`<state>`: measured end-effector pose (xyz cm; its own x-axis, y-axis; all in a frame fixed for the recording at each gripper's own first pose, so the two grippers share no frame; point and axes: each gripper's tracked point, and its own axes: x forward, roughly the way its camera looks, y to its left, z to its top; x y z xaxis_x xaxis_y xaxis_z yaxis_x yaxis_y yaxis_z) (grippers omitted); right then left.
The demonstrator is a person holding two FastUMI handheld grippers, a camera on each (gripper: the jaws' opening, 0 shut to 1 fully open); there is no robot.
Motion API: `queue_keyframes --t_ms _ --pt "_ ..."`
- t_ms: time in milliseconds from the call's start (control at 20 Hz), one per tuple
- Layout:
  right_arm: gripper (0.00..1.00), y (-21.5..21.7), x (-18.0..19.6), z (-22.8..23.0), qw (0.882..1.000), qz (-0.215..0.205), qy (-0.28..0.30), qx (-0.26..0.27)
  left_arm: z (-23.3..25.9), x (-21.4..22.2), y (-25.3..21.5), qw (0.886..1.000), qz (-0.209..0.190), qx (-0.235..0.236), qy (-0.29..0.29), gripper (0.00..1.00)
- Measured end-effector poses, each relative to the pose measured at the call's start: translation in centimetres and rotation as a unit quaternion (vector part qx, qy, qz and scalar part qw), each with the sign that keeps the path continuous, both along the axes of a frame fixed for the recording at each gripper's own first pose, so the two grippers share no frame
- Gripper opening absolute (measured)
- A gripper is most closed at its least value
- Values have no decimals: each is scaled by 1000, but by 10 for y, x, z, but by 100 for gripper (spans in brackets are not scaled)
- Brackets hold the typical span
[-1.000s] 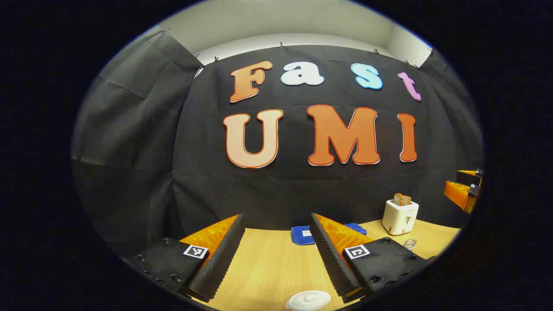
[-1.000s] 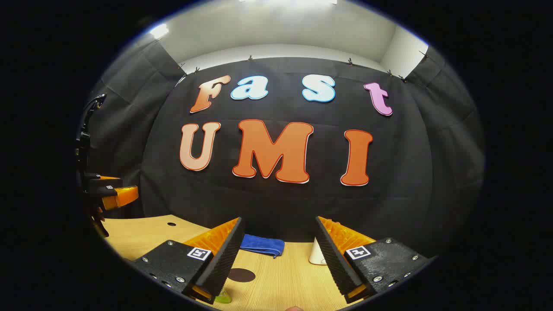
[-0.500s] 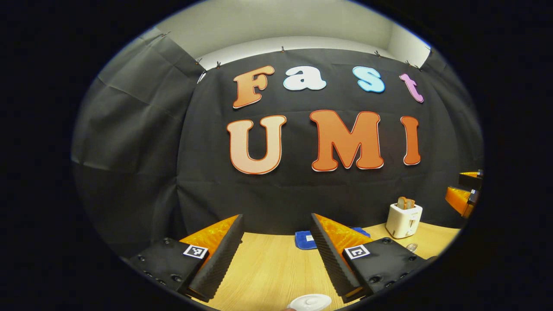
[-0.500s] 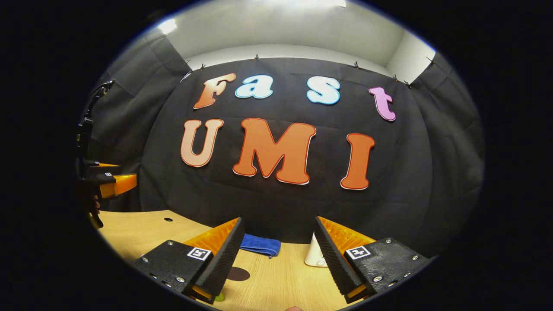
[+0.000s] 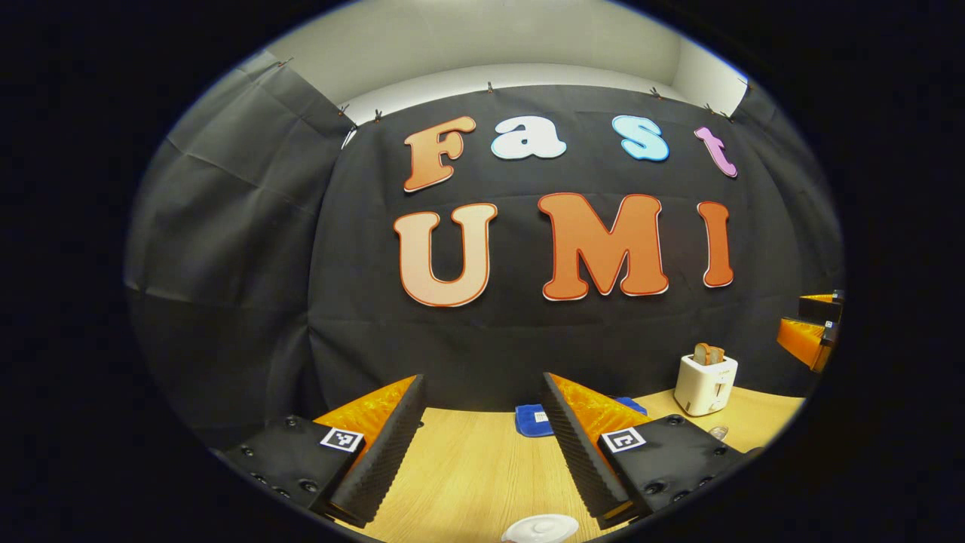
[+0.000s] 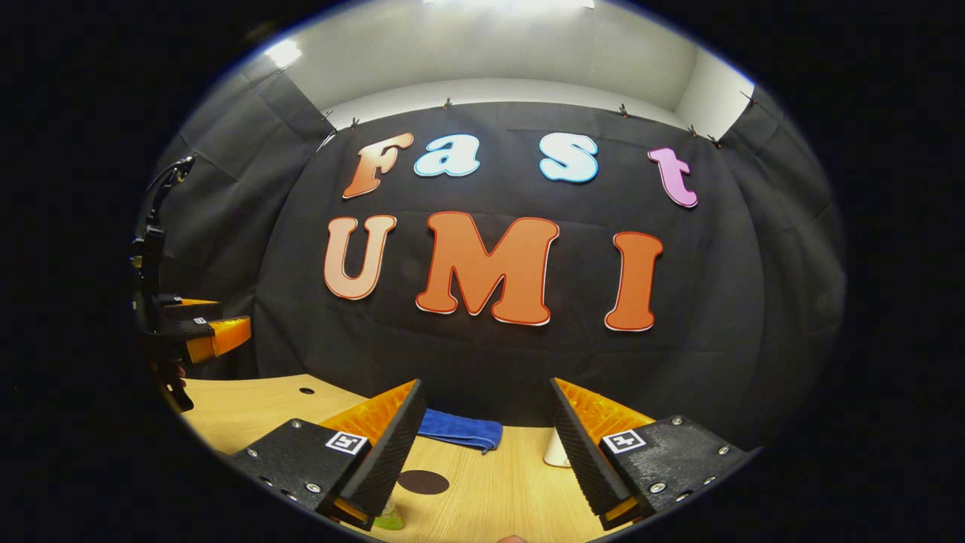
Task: Open the teacup lid with one hand, grasp the water bottle and pour water into the teacup with the other hand; after pouring, place the water bottle on the coaster and then close the teacup lid.
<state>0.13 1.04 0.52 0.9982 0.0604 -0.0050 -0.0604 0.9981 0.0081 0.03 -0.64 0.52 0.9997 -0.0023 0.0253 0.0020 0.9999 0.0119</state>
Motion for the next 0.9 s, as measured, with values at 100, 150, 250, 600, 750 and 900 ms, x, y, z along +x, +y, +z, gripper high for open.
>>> queue_keyframes --t_ms 100,150,250,600,750,900 --pt "98 0 0 -8 1000 4 9 8 -11 2 0 1000 -2 1 14 99" --pt "97 1 -1 -13 1000 8 15 11 -17 2 -1 1000 -3 1 21 99" --pt "97 4 -3 -21 999 18 24 17 -30 2 -4 999 -9 2 36 99" --pt "99 29 -19 -45 997 71 31 13 -70 -5 -26 997 -46 13 67 99" --pt "98 41 -27 -62 995 91 47 16 -97 -9 -37 994 -62 16 94 99" --pt "98 48 -31 -80 992 105 67 18 -118 -13 -43 991 -72 24 111 99"
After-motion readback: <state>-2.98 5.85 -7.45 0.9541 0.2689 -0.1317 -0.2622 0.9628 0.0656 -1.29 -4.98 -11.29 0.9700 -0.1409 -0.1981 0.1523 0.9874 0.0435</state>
